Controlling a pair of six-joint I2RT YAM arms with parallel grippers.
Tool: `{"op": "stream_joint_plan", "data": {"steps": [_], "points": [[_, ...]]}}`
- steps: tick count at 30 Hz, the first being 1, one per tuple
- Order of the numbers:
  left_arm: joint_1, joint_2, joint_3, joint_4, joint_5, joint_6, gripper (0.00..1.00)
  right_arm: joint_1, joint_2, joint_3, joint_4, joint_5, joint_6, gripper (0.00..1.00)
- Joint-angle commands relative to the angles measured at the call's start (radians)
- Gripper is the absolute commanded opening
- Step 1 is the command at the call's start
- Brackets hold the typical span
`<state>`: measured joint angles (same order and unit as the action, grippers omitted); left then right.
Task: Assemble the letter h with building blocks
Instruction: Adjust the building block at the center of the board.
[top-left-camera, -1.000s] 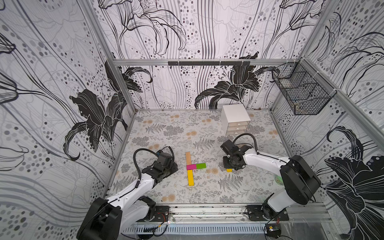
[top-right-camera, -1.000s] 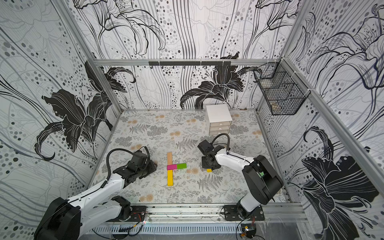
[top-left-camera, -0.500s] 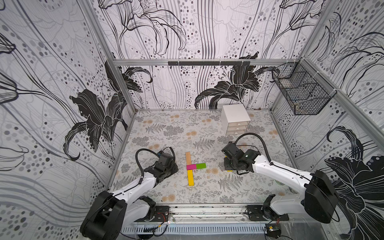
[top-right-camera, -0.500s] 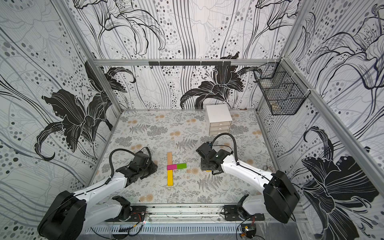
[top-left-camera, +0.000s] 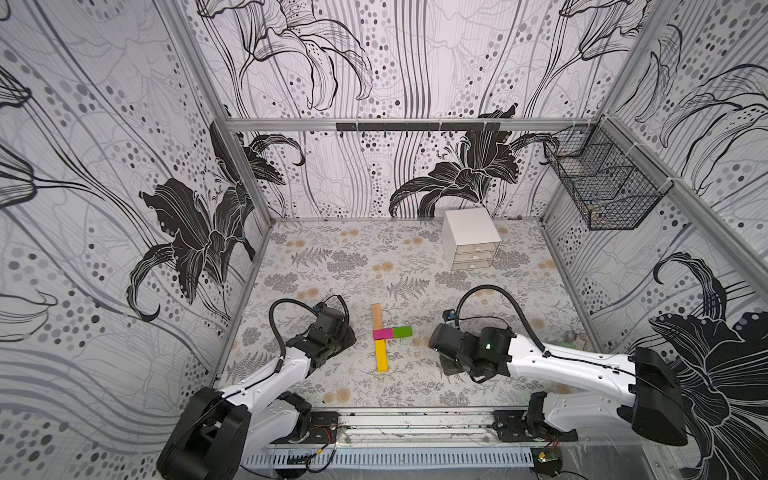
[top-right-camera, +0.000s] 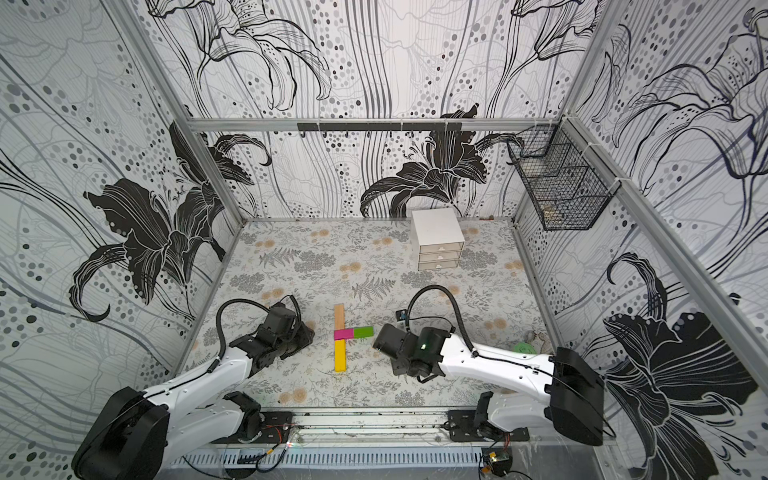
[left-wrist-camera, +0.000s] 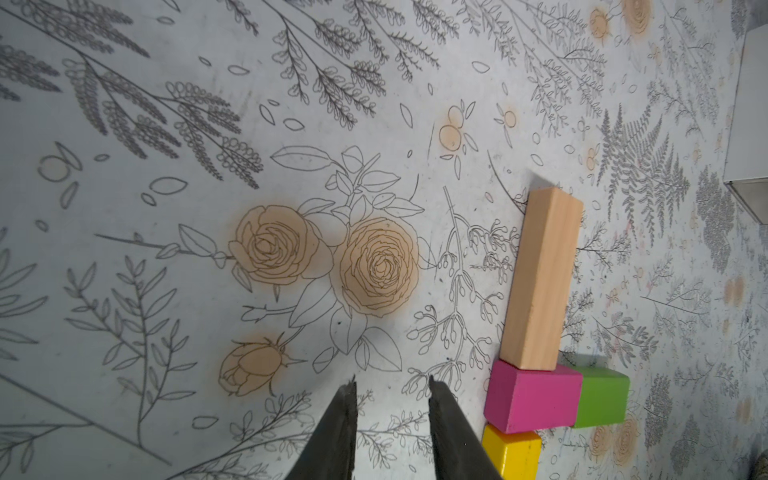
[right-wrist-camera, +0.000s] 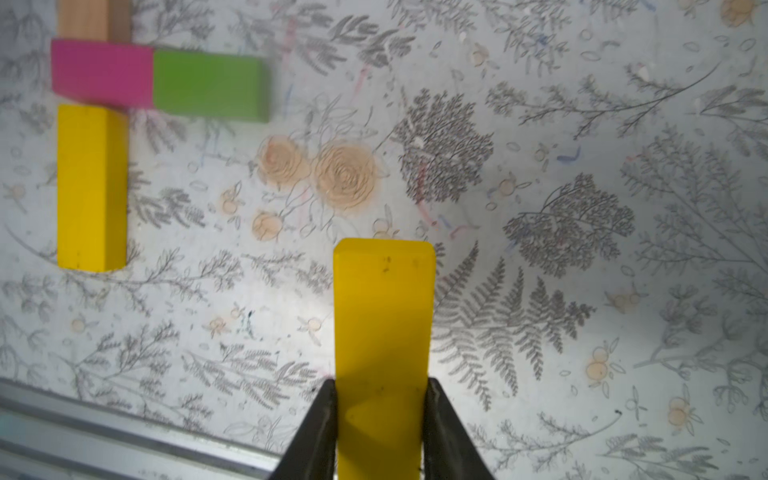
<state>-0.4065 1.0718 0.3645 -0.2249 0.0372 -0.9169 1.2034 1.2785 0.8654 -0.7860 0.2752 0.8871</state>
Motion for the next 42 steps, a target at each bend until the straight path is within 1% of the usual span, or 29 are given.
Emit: {"op": "stream_joint_plan", "data": {"steps": [1,4,6,11,14,16,19,23,28,34,42], "points": [[0.005,-0.037,-0.024,0.0,-0.031,-0.009,0.33,0.113,0.055,0.032,-0.042,0.03,0.108,0.0],[0.005,-0.048,-0.016,-0.023,-0.044,-0.002,0.33,0.213,0.158,0.066,0.007,0.004,0.145,0.0],[0.005,-0.058,-0.017,-0.028,-0.05,-0.005,0.33,0.264,0.252,0.123,0.021,-0.011,0.155,0.0],[0.005,-0.063,-0.018,-0.048,-0.069,-0.013,0.33,0.324,0.466,0.292,0.045,-0.081,0.138,0.0],[0.007,-0.046,-0.016,-0.058,-0.078,-0.014,0.33,0.335,0.52,0.336,0.068,-0.123,0.13,0.0],[0.007,-0.03,-0.012,-0.061,-0.082,-0.014,0.33,0.335,0.524,0.345,0.054,-0.128,0.129,0.0],[0.007,-0.017,-0.016,-0.04,-0.076,-0.019,0.33,0.335,0.512,0.331,0.081,-0.171,0.125,0.0],[0.008,0.0,-0.013,-0.014,-0.066,-0.025,0.33,0.334,0.516,0.351,0.05,-0.197,0.124,0.0],[0.006,0.014,-0.004,-0.004,-0.058,-0.024,0.33,0.303,0.543,0.393,0.006,-0.194,0.119,0.0],[0.007,0.008,-0.004,-0.011,-0.062,-0.019,0.33,0.254,0.568,0.4,0.024,-0.237,0.111,0.0],[0.012,0.008,0.002,-0.014,-0.062,-0.015,0.33,0.219,0.616,0.446,0.008,-0.234,0.085,0.0]]}}
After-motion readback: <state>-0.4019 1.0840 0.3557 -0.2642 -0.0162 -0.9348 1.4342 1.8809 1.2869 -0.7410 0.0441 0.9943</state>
